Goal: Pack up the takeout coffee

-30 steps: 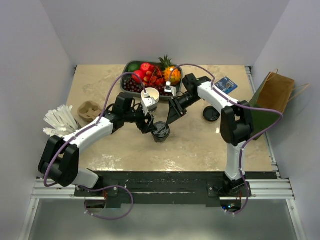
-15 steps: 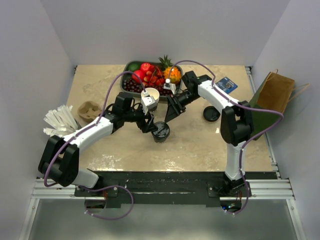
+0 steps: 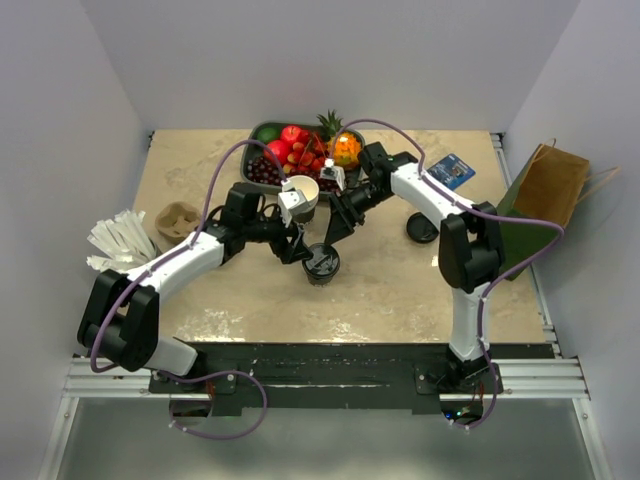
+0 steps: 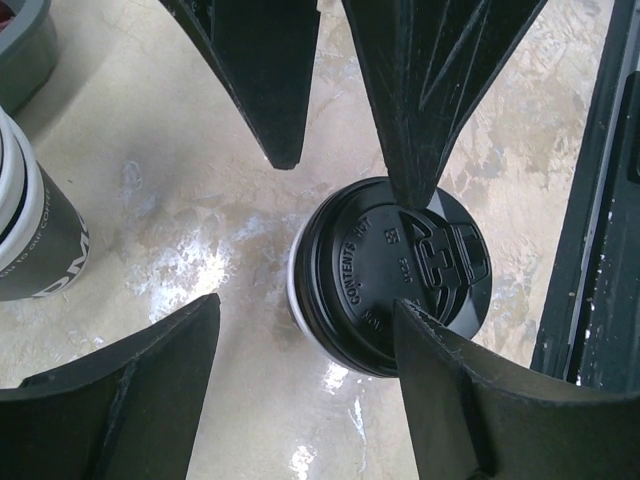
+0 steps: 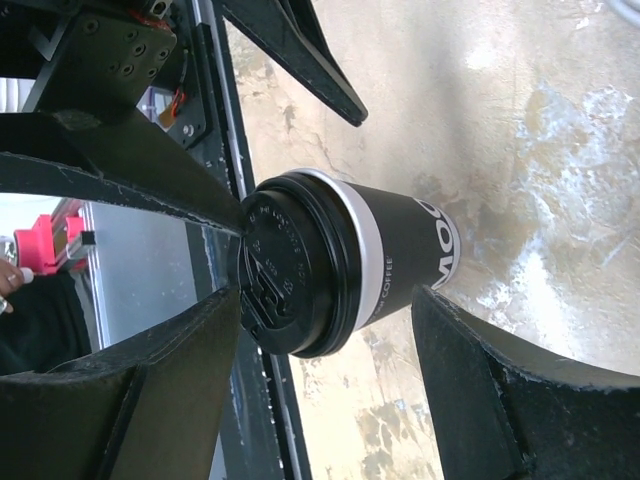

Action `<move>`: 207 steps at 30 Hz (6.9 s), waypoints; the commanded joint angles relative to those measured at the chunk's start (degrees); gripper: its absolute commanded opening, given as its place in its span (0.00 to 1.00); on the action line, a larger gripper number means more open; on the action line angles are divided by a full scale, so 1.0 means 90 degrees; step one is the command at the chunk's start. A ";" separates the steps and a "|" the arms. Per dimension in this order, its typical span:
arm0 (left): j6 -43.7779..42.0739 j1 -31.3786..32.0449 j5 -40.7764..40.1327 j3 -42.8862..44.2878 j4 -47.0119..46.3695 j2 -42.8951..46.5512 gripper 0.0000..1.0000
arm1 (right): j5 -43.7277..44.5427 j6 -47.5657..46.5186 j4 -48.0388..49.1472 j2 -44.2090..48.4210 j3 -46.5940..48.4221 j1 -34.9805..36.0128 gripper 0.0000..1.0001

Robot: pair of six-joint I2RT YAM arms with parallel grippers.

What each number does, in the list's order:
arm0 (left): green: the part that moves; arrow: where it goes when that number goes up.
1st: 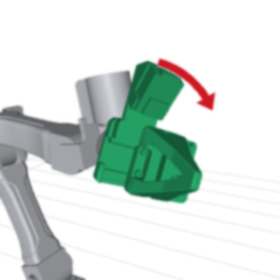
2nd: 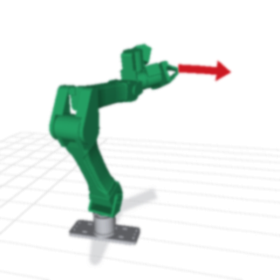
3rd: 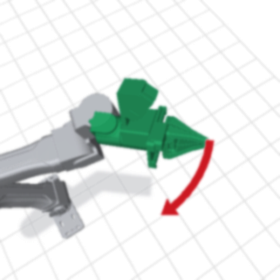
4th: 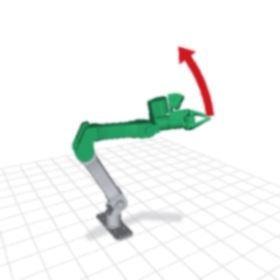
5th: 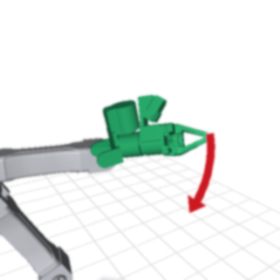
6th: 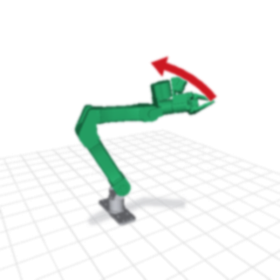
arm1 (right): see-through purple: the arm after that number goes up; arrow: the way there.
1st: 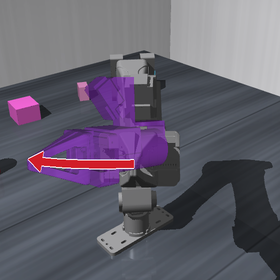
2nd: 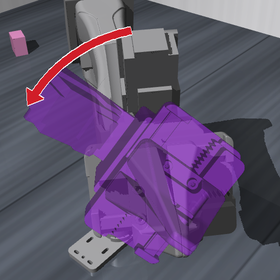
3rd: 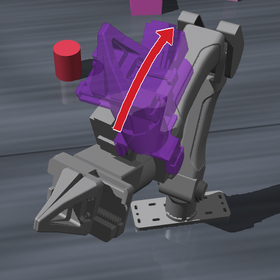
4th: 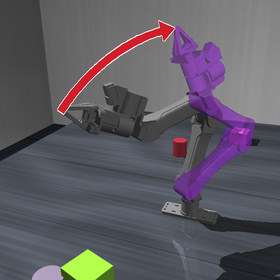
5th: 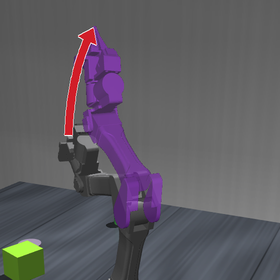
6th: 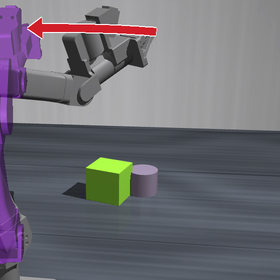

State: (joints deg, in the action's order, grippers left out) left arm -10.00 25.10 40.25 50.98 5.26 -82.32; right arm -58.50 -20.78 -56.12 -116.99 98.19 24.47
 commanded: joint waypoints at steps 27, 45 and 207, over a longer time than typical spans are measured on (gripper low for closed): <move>0.0427 -0.0387 0.0733 0.0126 -0.0447 -0.0345 0.68 | -0.0404 -0.0456 -0.0239 -0.0605 0.0359 0.0279 0.49; 0.0935 -0.0523 0.1250 0.0283 -0.0682 -0.0638 0.75 | -0.0638 0.0228 -0.0044 -0.0859 0.0271 0.0192 0.41; 0.4285 -0.1334 0.0821 -0.1192 -0.2362 -0.2386 0.69 | -0.0326 0.0316 -0.0005 -0.0878 -0.0783 -0.0063 0.47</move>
State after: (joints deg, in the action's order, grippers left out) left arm 33.80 13.19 59.75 41.56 -22.61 -98.91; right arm -68.12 -15.68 -59.72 -122.67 90.02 23.79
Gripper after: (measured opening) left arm 0.696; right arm 0.474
